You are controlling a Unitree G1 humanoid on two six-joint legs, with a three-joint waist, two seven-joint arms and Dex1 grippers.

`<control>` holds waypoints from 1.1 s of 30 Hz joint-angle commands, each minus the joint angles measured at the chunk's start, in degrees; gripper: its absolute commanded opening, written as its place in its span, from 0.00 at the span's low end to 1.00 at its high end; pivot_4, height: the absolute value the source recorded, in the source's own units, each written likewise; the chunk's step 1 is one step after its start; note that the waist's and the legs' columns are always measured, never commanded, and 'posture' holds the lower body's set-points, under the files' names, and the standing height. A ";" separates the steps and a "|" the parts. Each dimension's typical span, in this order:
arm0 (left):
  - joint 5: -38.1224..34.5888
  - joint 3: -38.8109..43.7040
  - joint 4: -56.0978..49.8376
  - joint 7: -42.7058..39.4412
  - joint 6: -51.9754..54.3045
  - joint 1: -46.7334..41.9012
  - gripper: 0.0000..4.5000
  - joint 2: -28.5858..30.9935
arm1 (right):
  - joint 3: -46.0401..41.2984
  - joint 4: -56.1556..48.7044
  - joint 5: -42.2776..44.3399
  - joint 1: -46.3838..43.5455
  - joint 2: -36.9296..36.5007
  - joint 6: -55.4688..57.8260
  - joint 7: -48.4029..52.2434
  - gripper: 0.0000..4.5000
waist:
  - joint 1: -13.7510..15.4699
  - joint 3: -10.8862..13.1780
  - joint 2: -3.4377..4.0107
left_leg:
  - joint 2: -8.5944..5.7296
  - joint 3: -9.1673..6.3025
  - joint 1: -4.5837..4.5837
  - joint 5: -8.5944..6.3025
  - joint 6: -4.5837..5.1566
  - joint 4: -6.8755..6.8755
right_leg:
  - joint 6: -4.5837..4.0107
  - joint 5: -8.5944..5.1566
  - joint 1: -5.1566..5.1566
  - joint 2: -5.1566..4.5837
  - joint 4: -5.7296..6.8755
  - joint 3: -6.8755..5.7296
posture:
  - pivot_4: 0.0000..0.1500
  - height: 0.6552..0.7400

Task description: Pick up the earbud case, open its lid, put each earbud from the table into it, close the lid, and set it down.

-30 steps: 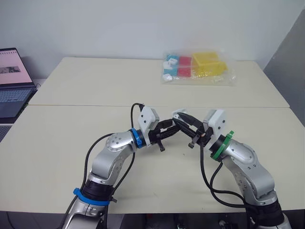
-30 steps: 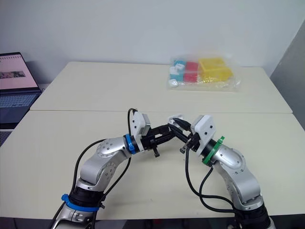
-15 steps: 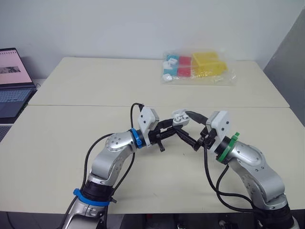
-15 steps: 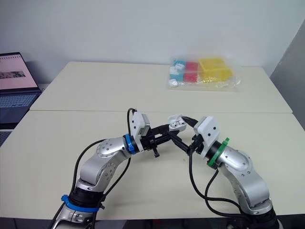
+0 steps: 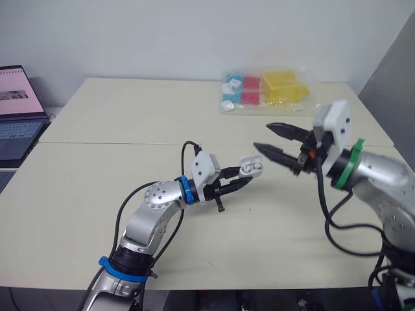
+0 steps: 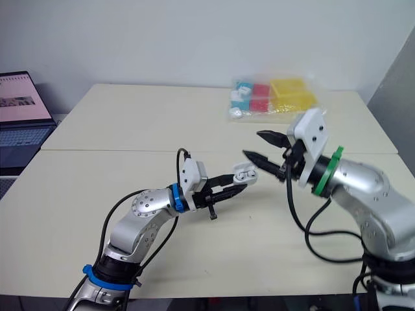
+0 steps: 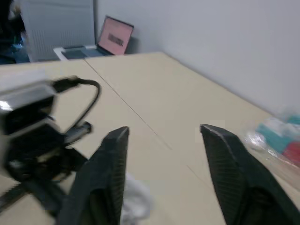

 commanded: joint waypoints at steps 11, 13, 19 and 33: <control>2.06 -2.03 -0.89 -2.31 -5.56 -0.11 0.17 0.90 | 9.43 5.69 5.61 -8.19 -7.04 12.04 18.87 0.00 | 0.12 0.00 0.01 | 0.00 -0.03 -0.14 -0.02 0.03 -0.03 | -0.01 -0.01 -0.07 -0.05 -0.16 -0.02 | 1.00 0.87; 2.14 -2.02 -0.99 -2.22 -5.56 -0.08 0.17 0.87 | 8.84 3.90 6.17 -6.19 -8.72 12.29 19.86 0.00 | 0.12 0.00 0.01 | 0.01 -0.04 -0.14 -0.02 0.03 -0.03 | -0.01 -0.02 -0.05 -0.05 -0.16 -0.04 | 1.00 0.87; 2.33 -1.83 -0.36 -1.50 -4.97 -0.70 0.17 0.17 | 7.54 0.12 8.26 -1.55 -10.38 13.45 19.97 0.00 | 0.11 0.00 0.00 | 0.03 -0.06 -0.10 -0.02 0.03 -0.02 | -0.01 -0.02 -0.04 -0.02 -0.11 -0.07 | 1.00 0.87; -11.65 2.52 4.39 3.38 30.43 -5.09 0.17 -0.70 | 0.97 -3.93 -0.82 11.52 -14.01 -0.13 18.38 0.00 | 0.18 0.01 -0.01 | 0.01 -0.10 -0.11 -0.02 0.03 0.00 | 0.03 -0.02 -0.03 0.00 -0.12 -0.11 | 1.00 0.87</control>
